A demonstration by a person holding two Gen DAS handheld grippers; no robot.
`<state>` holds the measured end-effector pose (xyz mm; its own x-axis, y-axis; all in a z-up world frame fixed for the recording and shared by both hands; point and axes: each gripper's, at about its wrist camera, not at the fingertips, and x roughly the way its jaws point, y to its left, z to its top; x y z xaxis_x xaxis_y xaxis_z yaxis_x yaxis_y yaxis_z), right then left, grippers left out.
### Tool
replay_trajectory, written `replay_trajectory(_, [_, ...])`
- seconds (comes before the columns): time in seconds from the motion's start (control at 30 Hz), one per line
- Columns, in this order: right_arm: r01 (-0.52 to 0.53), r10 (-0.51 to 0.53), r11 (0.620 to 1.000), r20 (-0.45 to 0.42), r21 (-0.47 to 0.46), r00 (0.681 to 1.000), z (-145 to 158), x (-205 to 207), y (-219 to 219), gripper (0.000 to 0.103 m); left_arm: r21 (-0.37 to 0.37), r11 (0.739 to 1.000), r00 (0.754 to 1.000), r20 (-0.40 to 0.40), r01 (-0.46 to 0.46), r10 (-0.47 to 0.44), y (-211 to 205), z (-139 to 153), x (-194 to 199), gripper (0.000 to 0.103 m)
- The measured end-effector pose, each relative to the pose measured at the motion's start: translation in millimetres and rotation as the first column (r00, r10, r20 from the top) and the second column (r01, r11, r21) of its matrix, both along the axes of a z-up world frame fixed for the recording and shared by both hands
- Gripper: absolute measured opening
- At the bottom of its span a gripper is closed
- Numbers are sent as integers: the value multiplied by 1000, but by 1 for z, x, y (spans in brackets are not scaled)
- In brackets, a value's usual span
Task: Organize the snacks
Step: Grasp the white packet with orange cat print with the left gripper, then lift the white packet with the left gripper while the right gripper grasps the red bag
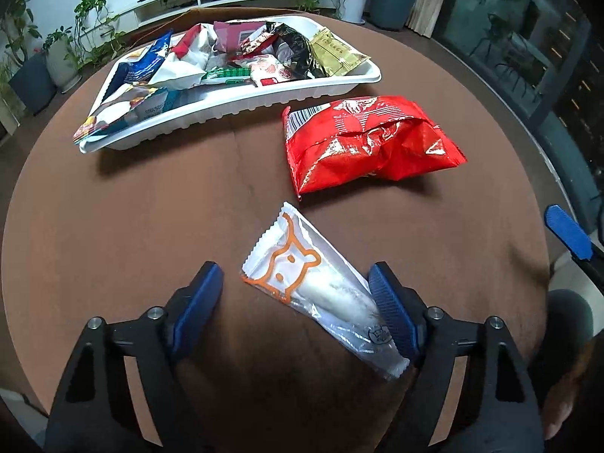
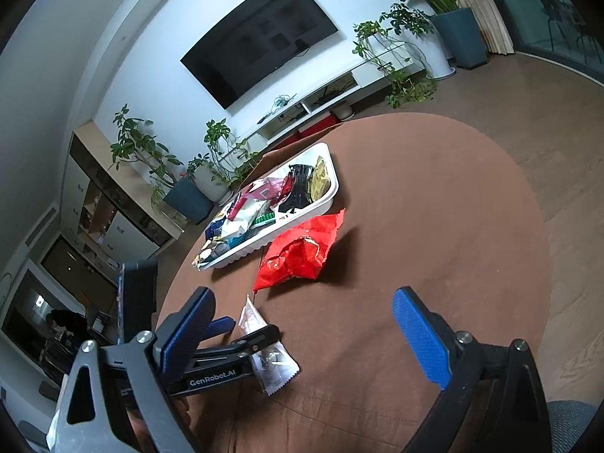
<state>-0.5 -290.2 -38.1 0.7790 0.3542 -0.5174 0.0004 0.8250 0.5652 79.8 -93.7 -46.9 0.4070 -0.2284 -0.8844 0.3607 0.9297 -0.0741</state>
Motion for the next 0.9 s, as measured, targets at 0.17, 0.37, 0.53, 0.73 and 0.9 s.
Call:
replay_trajectory(0.17, [-6, 5, 1000, -13, -14, 1000, -2, 3, 3, 98, -26, 1000, 1000, -21, 1, -1, 3, 4, -9, 80])
replay_trajectory(0.37, [-27, 27, 998, 3, -50, 1000, 0, 1, 9, 98, -21, 999, 999, -27, 42, -43, -17, 2, -13, 80])
replay_trajectory(0.53, [-11, 12, 999, 11, -30, 1000, 0, 0, 5, 98, -5, 997, 997, -18, 73, -73, -30, 3, -13, 77])
replay_trajectory(0.73, [3, -3, 1000, 23, 2, 1000, 0, -2, -3, 97, 16, 993, 993, -5, 116, -116, -43, 3, -10, 58])
replay_trajectory(0.9, [-96, 90, 990, -61, -104, 994, 9, 26, -3, 95, 22, 991, 991, -2, 135, -135, -43, 4, -11, 49])
